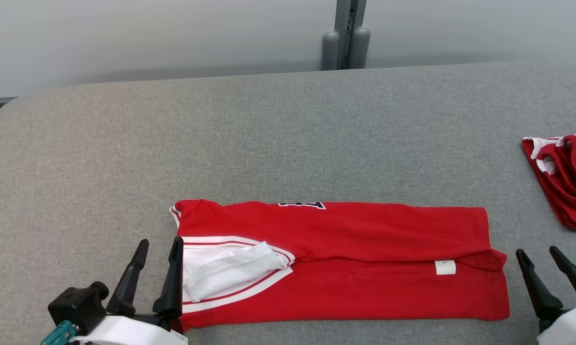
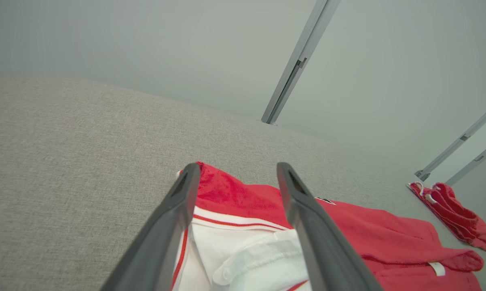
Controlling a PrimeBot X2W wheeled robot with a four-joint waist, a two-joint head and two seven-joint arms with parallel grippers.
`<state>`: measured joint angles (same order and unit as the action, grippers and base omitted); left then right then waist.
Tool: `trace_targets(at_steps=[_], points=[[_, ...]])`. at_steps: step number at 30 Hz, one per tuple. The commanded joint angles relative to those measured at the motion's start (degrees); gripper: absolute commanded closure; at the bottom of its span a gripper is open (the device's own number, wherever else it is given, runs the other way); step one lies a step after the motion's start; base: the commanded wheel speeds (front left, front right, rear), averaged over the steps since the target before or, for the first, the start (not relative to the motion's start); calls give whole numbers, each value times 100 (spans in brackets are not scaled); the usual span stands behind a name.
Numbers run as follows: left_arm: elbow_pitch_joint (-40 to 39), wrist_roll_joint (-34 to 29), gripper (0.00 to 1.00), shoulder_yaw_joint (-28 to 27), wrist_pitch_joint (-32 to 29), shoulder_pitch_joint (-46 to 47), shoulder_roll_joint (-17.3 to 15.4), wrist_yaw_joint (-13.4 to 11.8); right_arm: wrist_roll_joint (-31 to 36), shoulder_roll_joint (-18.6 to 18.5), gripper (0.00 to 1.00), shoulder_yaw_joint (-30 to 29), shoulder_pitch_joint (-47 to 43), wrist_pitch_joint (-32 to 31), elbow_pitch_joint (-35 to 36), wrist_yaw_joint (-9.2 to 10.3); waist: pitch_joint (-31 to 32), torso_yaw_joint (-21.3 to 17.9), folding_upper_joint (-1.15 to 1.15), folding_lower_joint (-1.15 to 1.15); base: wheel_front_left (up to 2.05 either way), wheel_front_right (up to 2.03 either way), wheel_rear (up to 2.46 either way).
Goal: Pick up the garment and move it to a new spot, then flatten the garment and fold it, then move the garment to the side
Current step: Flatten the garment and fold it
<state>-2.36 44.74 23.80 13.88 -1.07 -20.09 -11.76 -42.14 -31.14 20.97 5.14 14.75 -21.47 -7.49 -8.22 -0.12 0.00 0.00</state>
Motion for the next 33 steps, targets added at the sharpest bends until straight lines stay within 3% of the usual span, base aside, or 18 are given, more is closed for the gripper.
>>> trace_targets(at_steps=[1, 7, 13, 21, 33], points=[[-47, -64, 0, -15, 27, -79, -8, -38, 77, 56, 0, -170, -140, 45, 58, -1, 39, -9, 0, 0, 0, 0, 0], [-134, -281, 0, 89, 68, 56, 40, -45, 314, 295, 0, -764, -428, -66, 250, -1, 186, 0, 0, 0, 0, 0, 0], [39, -389, 0, 257, 81, 166, 221, -17, 430, 776, 0, -1245, -153, -614, 58, -1, 370, 130, 0, 0, 0, 0, 0], [199, -425, 0, 374, 81, 216, 331, 26, 568, 1209, 0, -1417, 363, -1130, -635, -1, 438, 379, 0, 0, 0, 0, 0], [291, -440, 0, 403, 90, 159, 350, 55, 821, 1461, 0, -1321, 374, -1351, -1551, -1, 444, 521, 0, 0, 0, 0, 0]])
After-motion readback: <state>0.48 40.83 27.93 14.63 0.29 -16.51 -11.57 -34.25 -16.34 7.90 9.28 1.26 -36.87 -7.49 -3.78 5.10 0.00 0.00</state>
